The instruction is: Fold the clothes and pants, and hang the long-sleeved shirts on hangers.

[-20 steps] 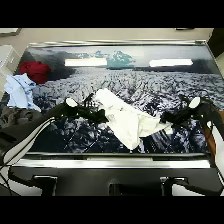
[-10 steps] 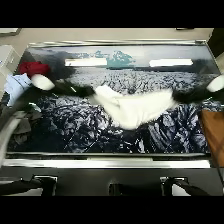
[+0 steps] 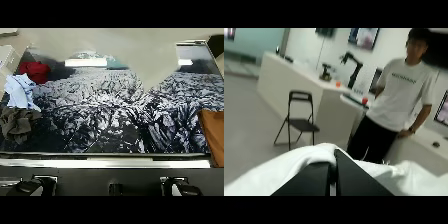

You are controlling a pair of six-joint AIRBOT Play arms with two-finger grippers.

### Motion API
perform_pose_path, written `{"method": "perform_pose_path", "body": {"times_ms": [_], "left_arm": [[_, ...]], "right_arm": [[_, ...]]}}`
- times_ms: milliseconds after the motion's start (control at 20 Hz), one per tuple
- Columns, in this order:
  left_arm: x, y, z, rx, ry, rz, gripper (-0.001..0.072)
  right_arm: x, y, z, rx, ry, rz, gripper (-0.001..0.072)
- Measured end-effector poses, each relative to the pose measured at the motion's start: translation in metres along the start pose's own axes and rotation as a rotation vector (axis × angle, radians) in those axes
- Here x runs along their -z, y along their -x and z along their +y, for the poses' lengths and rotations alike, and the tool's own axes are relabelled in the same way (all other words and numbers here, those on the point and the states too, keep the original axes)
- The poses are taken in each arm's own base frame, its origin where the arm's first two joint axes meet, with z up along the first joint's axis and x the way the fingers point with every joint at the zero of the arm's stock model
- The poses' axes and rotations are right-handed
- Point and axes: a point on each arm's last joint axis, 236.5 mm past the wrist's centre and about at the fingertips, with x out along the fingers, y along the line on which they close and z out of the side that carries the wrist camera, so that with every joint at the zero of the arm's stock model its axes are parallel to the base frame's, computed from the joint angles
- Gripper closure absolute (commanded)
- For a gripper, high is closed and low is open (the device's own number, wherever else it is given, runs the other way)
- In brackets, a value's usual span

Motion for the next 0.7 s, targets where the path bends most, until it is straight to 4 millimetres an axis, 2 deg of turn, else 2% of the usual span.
{"method": "perform_pose_path", "body": {"times_ms": [100, 200, 250, 300, 350, 450, 600, 700], "left_arm": [[-0.020, 0.013, -0.008, -0.001, -0.028, -0.057, 0.0689], [-0.014, 0.012, -0.001, -0.032, -0.062, -0.033, 0.0688], [-0.002, 0.007, 0.008, -0.054, -0.071, 0.008, 0.0688], [0.017, 0.000, 0.021, -0.082, -0.078, 0.072, 0.0689], [0.046, -0.008, 0.038, -0.117, -0.086, 0.161, 0.0688], [0.121, -0.022, 0.080, -0.193, -0.081, 0.384, 0.0688], [0.267, -0.019, 0.149, -0.304, -0.021, 0.764, 0.0687], [0.352, -0.011, 0.188, -0.363, 0.026, 0.939, 0.0687]], "right_arm": [[-0.020, 0.022, 0.003, -0.002, 0.004, -0.078, 0.0667], [-0.025, 0.025, 0.004, -0.002, 0.000, -0.096, 0.0667], [-0.017, 0.019, 0.003, -0.003, -0.004, -0.062, 0.0667], [0.000, 0.006, 0.002, -0.003, -0.017, 0.008, 0.0667], [0.023, -0.009, 0.000, -0.003, -0.031, 0.102, 0.0667], [0.097, -0.048, -0.006, -0.001, -0.062, 0.374, 0.0667], [0.234, -0.102, -0.009, -0.017, -0.133, 0.805, 0.0667], [0.331, -0.124, 0.001, -0.058, -0.219, 1.063, 0.0667]]}}
